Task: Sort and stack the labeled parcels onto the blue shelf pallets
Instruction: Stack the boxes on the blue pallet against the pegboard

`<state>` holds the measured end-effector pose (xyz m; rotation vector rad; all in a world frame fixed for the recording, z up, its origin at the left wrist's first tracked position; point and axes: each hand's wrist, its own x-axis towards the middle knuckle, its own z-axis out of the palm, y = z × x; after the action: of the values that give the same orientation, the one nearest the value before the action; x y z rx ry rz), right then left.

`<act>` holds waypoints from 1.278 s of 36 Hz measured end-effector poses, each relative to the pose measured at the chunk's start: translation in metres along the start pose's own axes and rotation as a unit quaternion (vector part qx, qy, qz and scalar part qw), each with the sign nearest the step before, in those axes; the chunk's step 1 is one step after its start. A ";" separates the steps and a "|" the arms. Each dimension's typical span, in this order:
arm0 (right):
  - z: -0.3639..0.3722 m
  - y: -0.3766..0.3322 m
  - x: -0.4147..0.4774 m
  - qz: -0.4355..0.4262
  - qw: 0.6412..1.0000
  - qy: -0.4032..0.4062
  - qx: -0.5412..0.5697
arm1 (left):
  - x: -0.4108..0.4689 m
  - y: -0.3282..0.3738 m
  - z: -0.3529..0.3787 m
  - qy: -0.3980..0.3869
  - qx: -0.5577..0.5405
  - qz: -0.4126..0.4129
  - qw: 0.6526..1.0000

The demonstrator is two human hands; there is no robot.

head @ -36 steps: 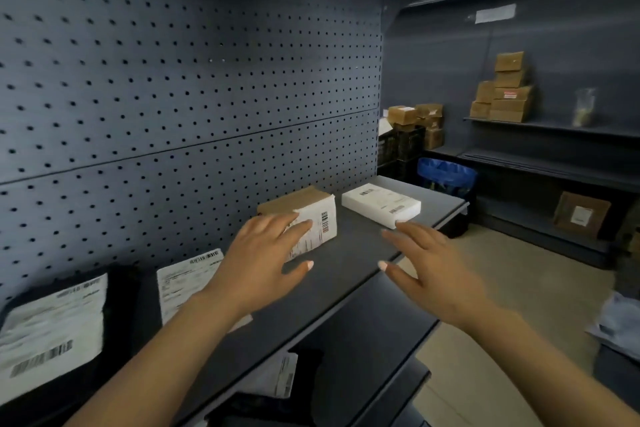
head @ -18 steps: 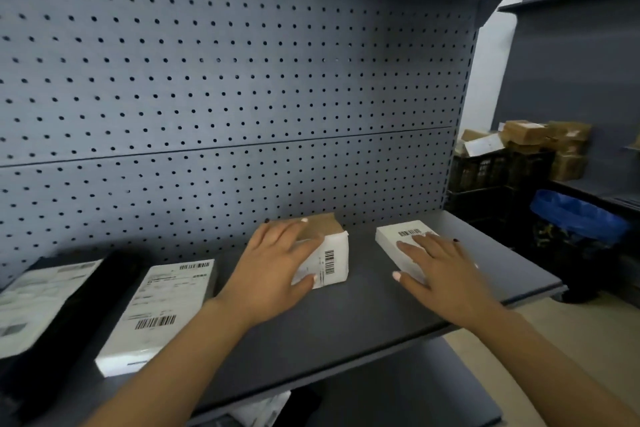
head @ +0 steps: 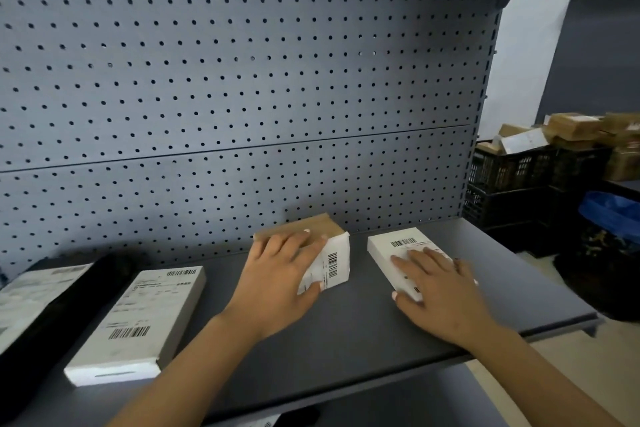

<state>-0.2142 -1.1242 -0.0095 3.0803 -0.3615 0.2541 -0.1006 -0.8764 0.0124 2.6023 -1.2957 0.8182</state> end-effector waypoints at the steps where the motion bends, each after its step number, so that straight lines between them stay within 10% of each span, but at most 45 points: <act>1: 0.000 0.000 0.001 -0.005 1.000 0.005 0.014 | 0.000 -0.001 -0.001 0.001 -0.008 0.002 1.000; 22: 0.002 -0.032 -0.008 -0.030 0.999 -0.008 0.043 | -0.016 -0.020 0.001 -0.035 0.053 0.031 0.998; 46: 0.003 -0.058 -0.004 -0.050 0.998 0.016 0.035 | -0.015 -0.040 -0.013 0.000 0.096 -0.119 0.988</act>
<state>-0.2037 -1.0674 -0.0140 3.1471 -0.1994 0.3203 -0.0824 -0.8365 0.0208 2.8317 -0.9203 0.9394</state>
